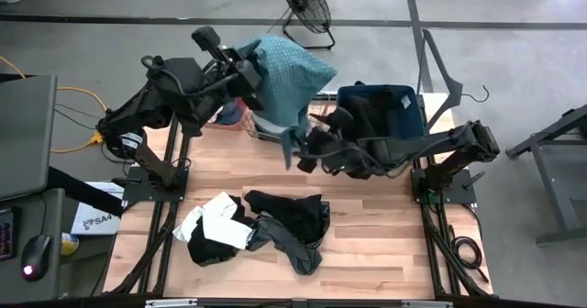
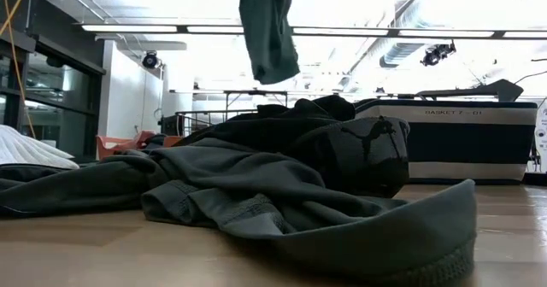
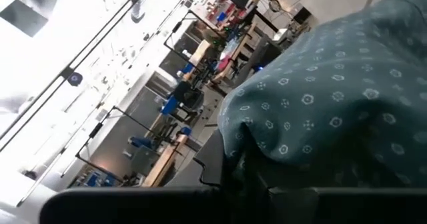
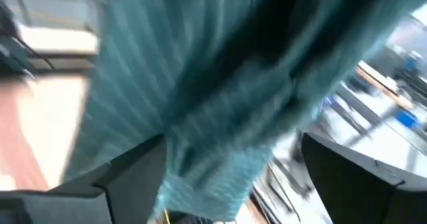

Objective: Pick & Place Cloths
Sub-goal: Put the light blue shirt into the blue laundry organizer

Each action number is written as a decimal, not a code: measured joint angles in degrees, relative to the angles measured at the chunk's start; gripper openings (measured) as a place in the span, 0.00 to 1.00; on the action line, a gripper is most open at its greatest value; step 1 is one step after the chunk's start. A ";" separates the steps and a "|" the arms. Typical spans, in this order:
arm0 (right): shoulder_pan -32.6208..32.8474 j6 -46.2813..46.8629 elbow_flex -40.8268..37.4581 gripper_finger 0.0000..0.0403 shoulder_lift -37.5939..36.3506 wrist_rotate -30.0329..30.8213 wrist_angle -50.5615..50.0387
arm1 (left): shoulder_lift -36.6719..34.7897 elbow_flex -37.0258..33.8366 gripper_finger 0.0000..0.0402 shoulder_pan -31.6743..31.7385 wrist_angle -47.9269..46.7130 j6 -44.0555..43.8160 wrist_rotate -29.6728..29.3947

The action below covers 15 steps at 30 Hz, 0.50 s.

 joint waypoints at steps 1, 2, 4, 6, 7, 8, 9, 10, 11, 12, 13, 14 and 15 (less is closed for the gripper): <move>-0.52 -1.81 0.06 0.83 -0.24 -1.67 2.62 | 0.00 0.01 0.03 0.00 0.19 0.00 0.14; -0.89 -3.74 0.09 0.83 -0.58 -3.64 5.15 | 0.00 0.02 0.03 0.00 0.35 0.02 0.21; -1.99 -7.23 0.04 0.82 -0.95 -7.85 9.64 | 0.00 0.01 0.03 0.00 0.54 0.02 0.31; -3.19 -9.83 0.07 0.81 -1.02 -11.43 14.44 | 0.00 0.00 0.03 0.00 0.74 0.04 0.38; -3.75 -10.76 0.07 0.81 -1.02 -11.74 15.92 | 0.00 0.02 0.03 0.00 0.76 0.19 0.40; -4.25 -11.50 0.07 0.81 -1.02 -11.72 16.98 | 0.00 0.00 0.03 0.00 0.82 0.22 0.38; -4.71 -11.63 0.07 0.81 -1.02 -11.47 17.47 | 0.00 0.00 0.03 0.00 0.87 0.22 0.38; -5.10 -11.61 0.07 0.81 -1.02 -11.08 17.44 | 0.00 0.00 0.03 0.00 0.98 0.22 0.23; -5.32 -11.40 0.07 0.81 -1.02 -10.70 17.28 | 0.00 0.01 0.03 0.00 1.30 0.22 -0.18; -5.43 -10.96 0.07 0.81 -1.02 -10.17 17.04 | 0.00 0.00 0.03 0.00 1.97 0.37 -1.07; -5.28 -10.34 0.07 0.81 -1.02 -9.26 16.74 | 0.00 0.00 0.03 0.00 2.80 1.18 -2.13; -4.74 -10.01 0.07 0.81 -1.30 -7.86 15.95 | 0.00 0.00 0.03 0.00 3.82 2.11 -3.24; -4.07 -9.92 0.04 0.81 -1.65 -6.26 14.79 | 0.00 0.00 0.03 0.00 5.21 3.18 -4.34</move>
